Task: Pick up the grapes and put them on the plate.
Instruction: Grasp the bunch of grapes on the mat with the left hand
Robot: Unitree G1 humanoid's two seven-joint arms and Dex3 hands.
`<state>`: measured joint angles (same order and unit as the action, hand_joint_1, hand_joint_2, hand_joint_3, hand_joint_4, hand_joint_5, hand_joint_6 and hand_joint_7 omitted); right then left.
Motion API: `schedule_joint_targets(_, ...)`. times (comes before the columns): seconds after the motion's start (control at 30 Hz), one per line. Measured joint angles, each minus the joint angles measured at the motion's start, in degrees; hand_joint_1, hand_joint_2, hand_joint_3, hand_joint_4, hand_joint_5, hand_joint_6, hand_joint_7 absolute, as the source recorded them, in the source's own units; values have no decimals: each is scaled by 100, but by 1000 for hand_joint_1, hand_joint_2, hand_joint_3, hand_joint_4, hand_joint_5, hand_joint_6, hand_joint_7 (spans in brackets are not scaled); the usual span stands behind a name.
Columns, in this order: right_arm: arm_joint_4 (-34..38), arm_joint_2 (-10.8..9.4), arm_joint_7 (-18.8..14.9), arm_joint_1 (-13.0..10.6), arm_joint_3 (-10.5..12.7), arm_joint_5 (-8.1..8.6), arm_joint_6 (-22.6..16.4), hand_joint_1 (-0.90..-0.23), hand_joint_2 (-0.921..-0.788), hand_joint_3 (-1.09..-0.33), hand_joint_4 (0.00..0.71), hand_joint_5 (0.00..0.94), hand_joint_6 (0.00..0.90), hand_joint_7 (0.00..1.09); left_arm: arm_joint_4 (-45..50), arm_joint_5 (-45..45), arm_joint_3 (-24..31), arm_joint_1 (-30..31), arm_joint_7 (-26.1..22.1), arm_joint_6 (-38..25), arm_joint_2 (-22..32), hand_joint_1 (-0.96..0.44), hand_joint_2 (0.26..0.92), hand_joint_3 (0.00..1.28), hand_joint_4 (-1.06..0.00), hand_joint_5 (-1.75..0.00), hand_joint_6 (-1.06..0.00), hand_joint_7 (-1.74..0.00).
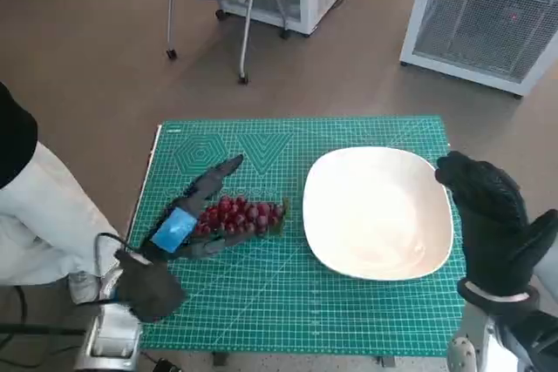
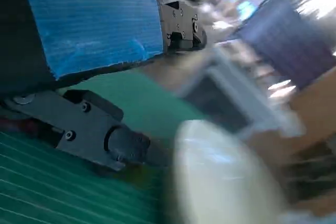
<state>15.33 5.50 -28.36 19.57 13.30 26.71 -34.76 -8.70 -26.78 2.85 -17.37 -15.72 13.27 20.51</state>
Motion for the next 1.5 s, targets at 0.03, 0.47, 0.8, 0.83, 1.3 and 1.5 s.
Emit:
schedule_joint_targets(0.03,0,-2,0,0,-1,0,0,-414,-921,-571,465,470,253,887,90,-248,-74,2,31,-187,25,-285,709,0,0,1,-156,-49)
schedule_joint_targets(0.47,6,-62,57,-5,2,-10,5,-412,-921,-571,464,471,255,884,293,-1800,-1121,-104,197,-1872,74,-304,716,4,1,1,-175,-25)
schedule_joint_targets(0.8,2,-60,57,-25,13,-6,13,-415,-921,-570,464,472,257,880,-351,-1840,-1555,-626,172,-2415,74,-307,725,6,1,1,-176,-15)
schedule_joint_targets(0.83,0,-60,58,-28,13,-7,13,-416,-921,-570,464,472,257,880,-441,-1839,-1597,-694,162,-2466,73,-306,726,6,1,1,-176,-15)
schedule_joint_targets(1.3,-1,-61,59,-45,13,-8,15,-423,-921,-566,464,474,258,879,-2178,-1789,-2135,-1703,308,-2668,-72,-300,740,9,1,1,-180,-9)
schedule_joint_targets(1.5,-2,-62,58,-49,8,-9,14,-422,-921,-568,463,475,257,880,-3096,-1784,-2375,-2306,567,-2521,-141,-303,749,11,1,1,-182,-8)
